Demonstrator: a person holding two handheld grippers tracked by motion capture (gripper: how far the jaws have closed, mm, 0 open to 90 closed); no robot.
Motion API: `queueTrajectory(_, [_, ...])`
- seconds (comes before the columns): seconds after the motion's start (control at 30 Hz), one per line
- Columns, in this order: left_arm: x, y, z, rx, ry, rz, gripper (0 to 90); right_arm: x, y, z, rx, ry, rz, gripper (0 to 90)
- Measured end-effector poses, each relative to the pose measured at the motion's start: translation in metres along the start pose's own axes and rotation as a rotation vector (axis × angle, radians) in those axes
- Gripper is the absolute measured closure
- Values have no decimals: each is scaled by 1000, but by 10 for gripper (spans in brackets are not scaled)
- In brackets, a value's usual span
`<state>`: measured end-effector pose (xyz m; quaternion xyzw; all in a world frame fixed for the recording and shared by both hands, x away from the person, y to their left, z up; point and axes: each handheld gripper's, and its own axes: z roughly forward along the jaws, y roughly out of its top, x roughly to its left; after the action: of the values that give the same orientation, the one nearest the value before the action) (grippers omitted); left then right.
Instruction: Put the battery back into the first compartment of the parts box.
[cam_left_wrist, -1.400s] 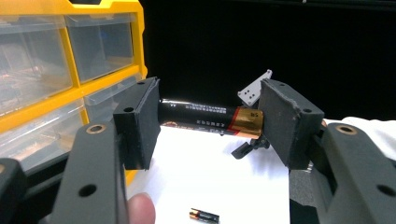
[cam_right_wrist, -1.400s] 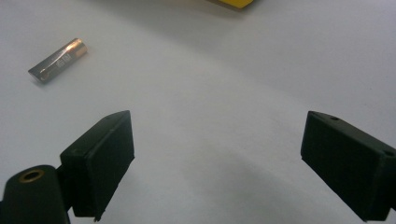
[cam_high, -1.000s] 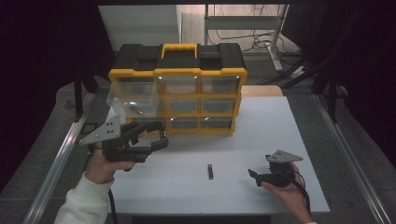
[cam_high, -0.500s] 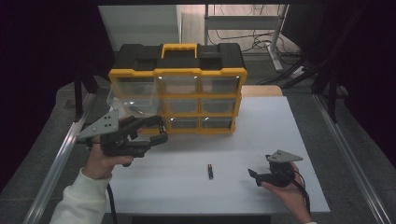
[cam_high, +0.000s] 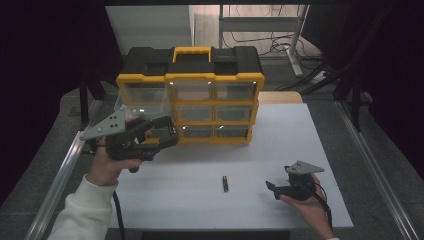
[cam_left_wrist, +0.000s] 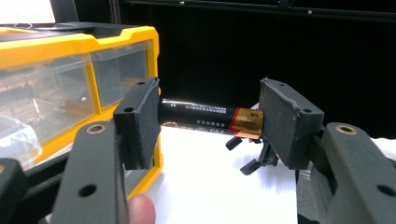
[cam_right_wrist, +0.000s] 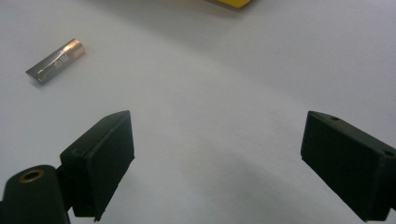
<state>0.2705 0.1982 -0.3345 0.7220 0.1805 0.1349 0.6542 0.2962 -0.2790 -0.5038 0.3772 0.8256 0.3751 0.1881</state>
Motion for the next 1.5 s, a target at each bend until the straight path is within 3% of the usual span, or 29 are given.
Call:
queueTrajectory(1.0, [21,25,-11,-13,119,-20,407,-1,0,-1,-4,0,5,98])
queueTrajectory(1.5, [29,34,-16,-7,187,-5,407,-1,0,-1,-5,1,8,97])
